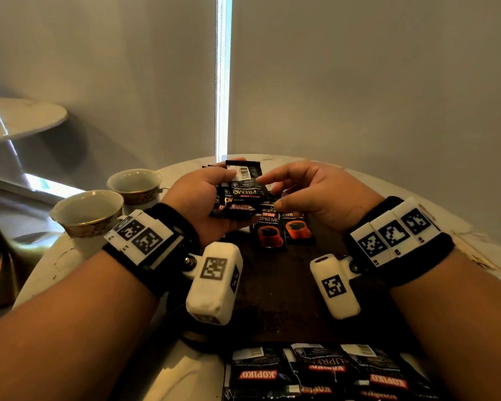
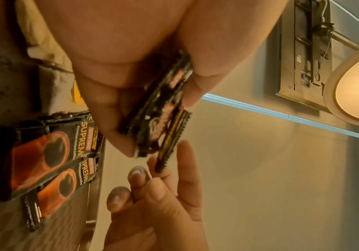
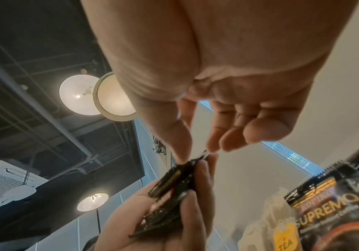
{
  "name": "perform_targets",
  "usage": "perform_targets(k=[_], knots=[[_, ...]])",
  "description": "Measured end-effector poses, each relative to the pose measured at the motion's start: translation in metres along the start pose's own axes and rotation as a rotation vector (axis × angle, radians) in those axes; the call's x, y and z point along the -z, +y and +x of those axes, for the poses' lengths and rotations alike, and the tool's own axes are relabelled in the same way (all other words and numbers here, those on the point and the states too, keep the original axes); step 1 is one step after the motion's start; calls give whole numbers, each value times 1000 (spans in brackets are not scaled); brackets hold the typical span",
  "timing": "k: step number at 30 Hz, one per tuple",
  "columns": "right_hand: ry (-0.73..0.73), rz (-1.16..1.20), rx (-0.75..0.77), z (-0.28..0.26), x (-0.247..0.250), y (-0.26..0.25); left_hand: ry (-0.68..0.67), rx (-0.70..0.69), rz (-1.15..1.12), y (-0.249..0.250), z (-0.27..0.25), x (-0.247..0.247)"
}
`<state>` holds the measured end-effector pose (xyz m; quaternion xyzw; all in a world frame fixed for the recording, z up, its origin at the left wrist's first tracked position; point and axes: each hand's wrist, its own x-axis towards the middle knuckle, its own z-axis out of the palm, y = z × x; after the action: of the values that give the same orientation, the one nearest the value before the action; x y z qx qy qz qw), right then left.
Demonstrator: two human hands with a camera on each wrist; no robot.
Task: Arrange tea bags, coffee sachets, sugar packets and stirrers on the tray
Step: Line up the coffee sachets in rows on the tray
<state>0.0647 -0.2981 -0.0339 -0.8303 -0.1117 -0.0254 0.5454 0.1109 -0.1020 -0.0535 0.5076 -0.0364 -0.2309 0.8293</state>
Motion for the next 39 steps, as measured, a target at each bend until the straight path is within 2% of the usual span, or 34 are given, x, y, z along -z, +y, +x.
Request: perform_targets(k=[6,16,20,25,30,32,35,39], knots=[[25,-95,2,-1,-3,0,7,-5,-8,-3,0,-2],[64,-70,107,3,-7,3,24,44,83,-6,1,-3],[116,-59,176,5,-7,6,12,74,90,-5,0,-5],[169,-27,167,1,-1,2,-16,136,93,-5,0,-4],[348,38,197,8,11,5,2,180,84,-4,3,1],[422,83,170,13,18,10,23,150,111,-4,4,3],[510,149,30,17,29,21,32,133,124,-5,5,3],[495,203,-187,22,38,41,25,136,131,-7,8,3]])
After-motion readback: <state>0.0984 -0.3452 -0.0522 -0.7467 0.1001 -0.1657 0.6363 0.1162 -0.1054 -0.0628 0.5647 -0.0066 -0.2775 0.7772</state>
